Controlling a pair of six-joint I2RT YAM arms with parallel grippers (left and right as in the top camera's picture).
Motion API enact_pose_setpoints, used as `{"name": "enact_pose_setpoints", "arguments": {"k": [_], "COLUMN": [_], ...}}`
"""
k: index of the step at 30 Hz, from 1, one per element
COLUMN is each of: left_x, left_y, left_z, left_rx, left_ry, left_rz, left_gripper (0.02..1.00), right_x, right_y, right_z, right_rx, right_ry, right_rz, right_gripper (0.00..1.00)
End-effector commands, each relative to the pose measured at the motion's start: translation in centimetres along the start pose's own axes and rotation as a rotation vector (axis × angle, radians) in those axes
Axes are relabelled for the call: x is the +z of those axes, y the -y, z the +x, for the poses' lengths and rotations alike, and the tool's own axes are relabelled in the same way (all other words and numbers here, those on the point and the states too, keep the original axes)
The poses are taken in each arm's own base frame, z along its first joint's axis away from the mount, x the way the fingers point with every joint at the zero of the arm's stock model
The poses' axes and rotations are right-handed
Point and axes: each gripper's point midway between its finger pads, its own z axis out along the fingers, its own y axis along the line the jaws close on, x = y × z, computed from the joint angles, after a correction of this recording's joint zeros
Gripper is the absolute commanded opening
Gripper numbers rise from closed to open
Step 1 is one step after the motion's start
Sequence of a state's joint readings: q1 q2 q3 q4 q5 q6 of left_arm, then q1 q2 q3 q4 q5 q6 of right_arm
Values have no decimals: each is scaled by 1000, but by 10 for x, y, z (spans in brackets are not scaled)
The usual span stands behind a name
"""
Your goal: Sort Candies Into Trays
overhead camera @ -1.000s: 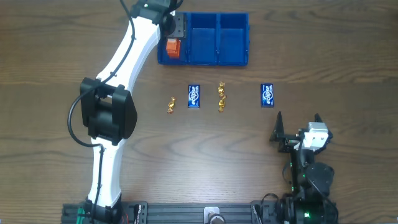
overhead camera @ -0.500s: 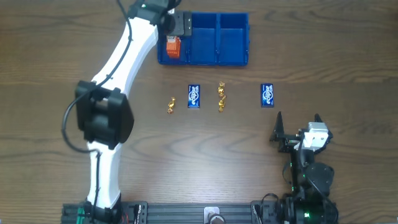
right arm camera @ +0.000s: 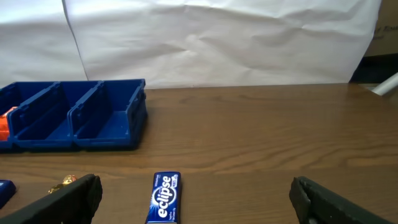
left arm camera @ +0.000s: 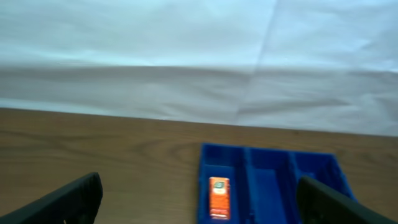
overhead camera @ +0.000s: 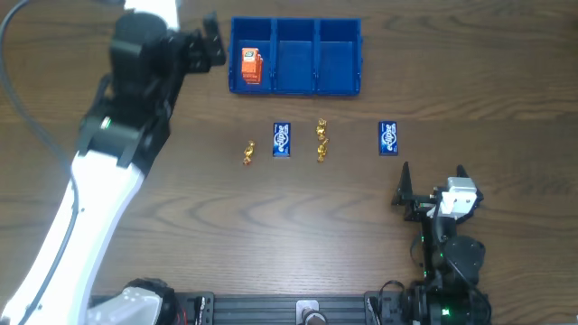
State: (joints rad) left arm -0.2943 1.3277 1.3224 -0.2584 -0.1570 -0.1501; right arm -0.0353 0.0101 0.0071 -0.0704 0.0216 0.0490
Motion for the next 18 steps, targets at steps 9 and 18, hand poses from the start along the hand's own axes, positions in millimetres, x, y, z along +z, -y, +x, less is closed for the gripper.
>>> {"name": "enact_pose_setpoints", "arguments": {"k": [9, 18], "left_x": [-87, -125], "left_y": [-94, -99], "left_z": [48, 118], "left_rx": [-9, 1], "left_ry": [219, 323], "left_rz": [-106, -55], "left_gripper": [980, 972], "right_x": [0, 0], "right_y": [1, 1], "right_z": [1, 1], "right_rx": [14, 14], "right_ry": [-3, -3], "right_rz": [3, 3], "right_gripper": [1000, 998]}}
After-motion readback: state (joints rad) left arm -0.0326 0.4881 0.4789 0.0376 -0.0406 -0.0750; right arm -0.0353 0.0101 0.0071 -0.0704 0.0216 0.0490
